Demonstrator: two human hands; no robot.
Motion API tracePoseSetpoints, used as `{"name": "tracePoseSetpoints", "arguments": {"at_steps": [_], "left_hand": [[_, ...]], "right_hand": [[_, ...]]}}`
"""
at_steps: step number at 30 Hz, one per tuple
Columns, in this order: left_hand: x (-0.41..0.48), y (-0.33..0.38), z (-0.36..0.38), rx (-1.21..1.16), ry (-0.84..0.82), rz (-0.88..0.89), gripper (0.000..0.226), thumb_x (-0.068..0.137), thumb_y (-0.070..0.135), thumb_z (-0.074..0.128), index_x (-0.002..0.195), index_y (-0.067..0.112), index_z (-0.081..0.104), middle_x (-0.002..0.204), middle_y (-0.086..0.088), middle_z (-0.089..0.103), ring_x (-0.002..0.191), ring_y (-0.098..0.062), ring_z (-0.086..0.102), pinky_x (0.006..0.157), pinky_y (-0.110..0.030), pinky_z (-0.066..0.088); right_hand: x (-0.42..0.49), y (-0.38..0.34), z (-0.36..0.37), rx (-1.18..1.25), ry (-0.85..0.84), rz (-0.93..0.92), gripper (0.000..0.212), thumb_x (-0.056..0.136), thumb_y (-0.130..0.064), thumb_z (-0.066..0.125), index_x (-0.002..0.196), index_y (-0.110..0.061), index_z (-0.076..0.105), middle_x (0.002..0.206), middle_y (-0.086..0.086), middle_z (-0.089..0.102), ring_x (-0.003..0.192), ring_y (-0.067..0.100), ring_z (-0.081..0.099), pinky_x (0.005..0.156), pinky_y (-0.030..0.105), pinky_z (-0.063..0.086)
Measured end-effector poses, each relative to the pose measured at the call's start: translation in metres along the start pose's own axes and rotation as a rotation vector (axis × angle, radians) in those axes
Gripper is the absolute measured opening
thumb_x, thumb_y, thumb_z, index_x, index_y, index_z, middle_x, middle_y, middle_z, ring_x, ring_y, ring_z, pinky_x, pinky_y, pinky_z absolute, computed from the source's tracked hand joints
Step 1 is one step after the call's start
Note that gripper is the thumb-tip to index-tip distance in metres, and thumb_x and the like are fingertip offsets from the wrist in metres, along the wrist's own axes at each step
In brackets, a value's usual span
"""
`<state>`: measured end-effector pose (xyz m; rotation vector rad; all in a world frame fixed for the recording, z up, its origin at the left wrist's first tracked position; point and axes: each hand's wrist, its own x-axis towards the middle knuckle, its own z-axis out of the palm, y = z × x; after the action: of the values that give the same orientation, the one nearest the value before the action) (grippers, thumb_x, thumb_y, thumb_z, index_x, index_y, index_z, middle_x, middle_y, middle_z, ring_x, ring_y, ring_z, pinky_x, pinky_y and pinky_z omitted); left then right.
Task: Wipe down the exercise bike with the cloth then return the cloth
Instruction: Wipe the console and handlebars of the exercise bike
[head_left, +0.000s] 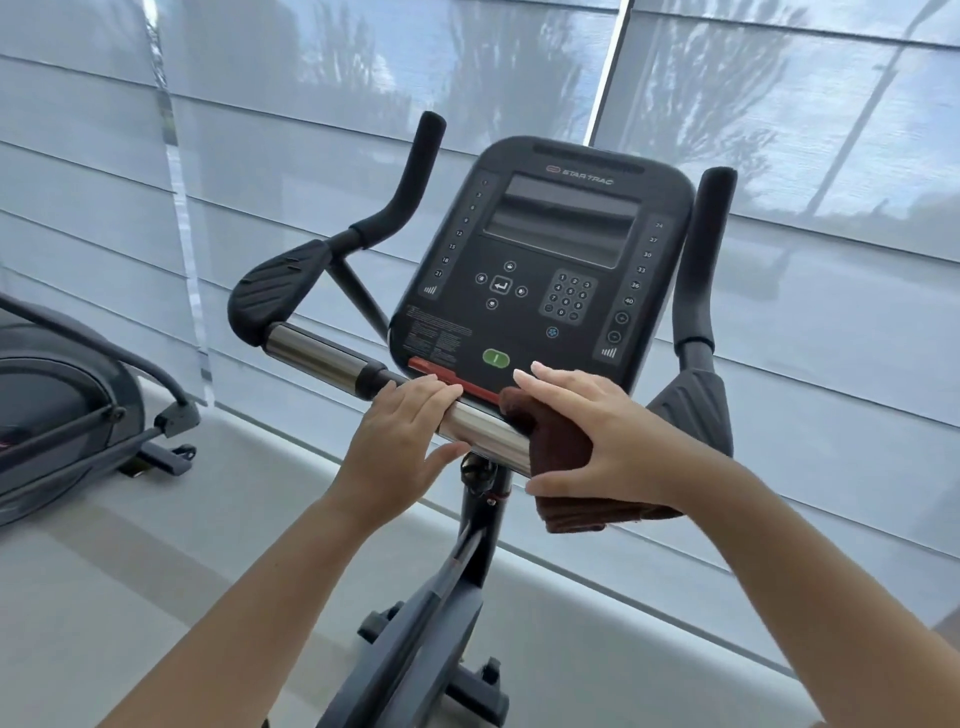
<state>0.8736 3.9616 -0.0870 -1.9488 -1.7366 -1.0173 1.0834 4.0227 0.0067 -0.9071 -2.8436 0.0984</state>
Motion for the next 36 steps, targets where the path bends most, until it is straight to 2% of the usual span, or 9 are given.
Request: {"name": "tracePoseSetpoints", "arguments": {"at_steps": [2, 5, 7, 10, 15, 21, 25, 29, 36], "left_hand": [[0.002, -0.002, 0.002, -0.004, 0.011, 0.012, 0.054, 0.084, 0.043, 0.042, 0.118, 0.003, 0.056, 0.115, -0.012, 0.061, 0.111, -0.029, 0.054, 0.104, -0.039, 0.029], [0.005, -0.008, 0.002, -0.025, 0.015, 0.028, 0.051, 0.083, 0.043, 0.049, 0.115, 0.005, 0.058, 0.110, -0.010, 0.064, 0.106, -0.027, 0.055, 0.101, -0.033, 0.027], [0.007, -0.013, 0.002, -0.031, 0.017, 0.028, 0.048, 0.081, 0.040, 0.057, 0.113, 0.005, 0.060, 0.108, -0.009, 0.065, 0.103, -0.027, 0.056, 0.099, -0.032, 0.030], [0.009, -0.020, -0.001, -0.025, 0.012, 0.037, 0.042, 0.079, 0.032, 0.065, 0.110, 0.005, 0.060, 0.105, -0.009, 0.065, 0.100, -0.028, 0.056, 0.094, -0.032, 0.034], [0.008, -0.029, -0.002, -0.019, 0.010, 0.073, 0.040, 0.080, 0.029, 0.068, 0.113, 0.008, 0.059, 0.110, -0.008, 0.063, 0.105, -0.027, 0.054, 0.096, -0.036, 0.035], [0.009, -0.031, -0.004, -0.043, 0.000, 0.074, 0.040, 0.078, 0.020, 0.070, 0.114, 0.007, 0.059, 0.113, -0.010, 0.063, 0.107, -0.030, 0.054, 0.096, -0.039, 0.036], [0.010, -0.034, -0.006, -0.058, 0.003, 0.086, 0.038, 0.080, 0.020, 0.068, 0.115, 0.007, 0.060, 0.113, -0.010, 0.063, 0.107, -0.030, 0.054, 0.095, -0.039, 0.036], [0.010, -0.034, -0.004, -0.064, 0.012, 0.096, 0.037, 0.080, 0.020, 0.068, 0.113, 0.007, 0.059, 0.113, -0.010, 0.063, 0.107, -0.030, 0.053, 0.097, -0.039, 0.035], [0.011, -0.035, -0.007, -0.092, 0.017, 0.100, 0.038, 0.078, 0.025, 0.061, 0.110, 0.006, 0.062, 0.109, -0.009, 0.065, 0.104, -0.030, 0.056, 0.093, -0.039, 0.038]], "right_hand": [[-0.002, -0.004, 0.011, -0.015, 0.094, 0.003, 0.091, 0.065, -0.060, 0.067, 0.140, -0.041, 0.020, 0.145, -0.007, 0.030, 0.123, 0.026, 0.035, 0.106, 0.038, 0.031], [0.003, -0.026, 0.041, -0.185, 0.317, 0.059, 0.086, 0.064, -0.056, 0.070, 0.138, -0.033, 0.031, 0.136, 0.001, 0.040, 0.103, 0.030, 0.043, 0.085, 0.040, 0.045], [0.018, -0.044, 0.051, -0.227, 0.402, 0.082, 0.082, 0.067, -0.052, 0.069, 0.137, -0.029, 0.034, 0.134, 0.005, 0.041, 0.098, 0.031, 0.043, 0.079, 0.040, 0.047], [0.028, -0.051, 0.050, -0.221, 0.395, 0.102, 0.079, 0.068, -0.051, 0.068, 0.136, -0.030, 0.034, 0.131, 0.004, 0.042, 0.094, 0.030, 0.044, 0.076, 0.037, 0.047], [-0.007, -0.033, 0.051, -0.324, 0.451, 0.122, 0.080, 0.056, -0.046, 0.080, 0.125, -0.019, 0.050, 0.112, 0.014, 0.056, 0.077, 0.034, 0.050, 0.057, 0.037, 0.048], [0.037, -0.065, 0.054, -0.298, 0.376, 0.188, 0.076, 0.070, -0.054, 0.065, 0.135, -0.026, 0.037, 0.121, 0.008, 0.047, 0.088, 0.029, 0.044, 0.073, 0.037, 0.048], [0.027, -0.065, 0.065, -0.371, 0.467, 0.171, 0.076, 0.058, -0.044, 0.079, 0.124, -0.017, 0.053, 0.113, 0.019, 0.058, 0.075, 0.033, 0.050, 0.060, 0.037, 0.050], [0.001, -0.046, 0.071, -0.519, 0.609, 0.185, 0.069, 0.059, -0.045, 0.076, 0.118, -0.015, 0.057, 0.106, 0.021, 0.061, 0.072, 0.036, 0.053, 0.060, 0.039, 0.050], [0.037, -0.082, 0.068, -0.330, 0.473, 0.288, 0.073, 0.065, -0.052, 0.071, 0.127, -0.018, 0.052, 0.119, 0.018, 0.057, 0.085, 0.037, 0.052, 0.075, 0.043, 0.049]]}}
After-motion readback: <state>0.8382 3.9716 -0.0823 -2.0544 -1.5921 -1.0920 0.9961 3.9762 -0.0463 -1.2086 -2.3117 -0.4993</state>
